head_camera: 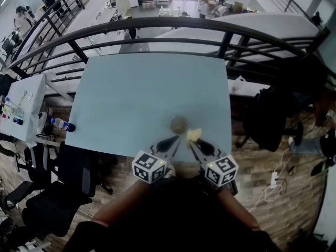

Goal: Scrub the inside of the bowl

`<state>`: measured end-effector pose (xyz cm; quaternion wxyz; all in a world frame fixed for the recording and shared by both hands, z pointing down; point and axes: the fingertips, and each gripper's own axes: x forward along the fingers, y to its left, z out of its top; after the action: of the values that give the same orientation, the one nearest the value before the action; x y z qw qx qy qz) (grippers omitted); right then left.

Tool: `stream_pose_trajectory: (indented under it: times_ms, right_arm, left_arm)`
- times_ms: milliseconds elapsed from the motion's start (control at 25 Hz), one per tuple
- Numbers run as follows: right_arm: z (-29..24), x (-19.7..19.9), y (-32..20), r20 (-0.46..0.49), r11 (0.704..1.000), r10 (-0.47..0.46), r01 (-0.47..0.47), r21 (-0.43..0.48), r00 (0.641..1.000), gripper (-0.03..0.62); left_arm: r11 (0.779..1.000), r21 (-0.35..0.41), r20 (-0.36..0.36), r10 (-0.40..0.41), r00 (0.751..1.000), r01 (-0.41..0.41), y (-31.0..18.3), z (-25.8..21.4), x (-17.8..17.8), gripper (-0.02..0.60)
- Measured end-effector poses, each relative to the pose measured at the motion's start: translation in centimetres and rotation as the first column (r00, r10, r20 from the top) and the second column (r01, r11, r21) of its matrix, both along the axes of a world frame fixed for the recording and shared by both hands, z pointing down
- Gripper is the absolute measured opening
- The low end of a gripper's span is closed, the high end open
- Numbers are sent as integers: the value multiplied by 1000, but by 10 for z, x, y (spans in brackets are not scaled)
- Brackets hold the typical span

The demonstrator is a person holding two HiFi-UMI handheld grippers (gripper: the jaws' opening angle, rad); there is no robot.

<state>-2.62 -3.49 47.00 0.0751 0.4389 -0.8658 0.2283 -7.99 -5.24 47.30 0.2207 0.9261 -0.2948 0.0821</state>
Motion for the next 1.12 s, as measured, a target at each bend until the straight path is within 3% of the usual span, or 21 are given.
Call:
stream_pose_trajectory:
  times_ms: [400,1120]
  right_arm:
    - [7,8,-26,-9,1000,-10,10,-18,1000,66]
    - [19,66,-82,-1,980,-198,197,-30,980,67]
  left_arm:
    - [999,-41,-2,-17,1000,17,-27,6,9,-2]
    - [963,-95,98,-241,966,250,-73,26,44,15]
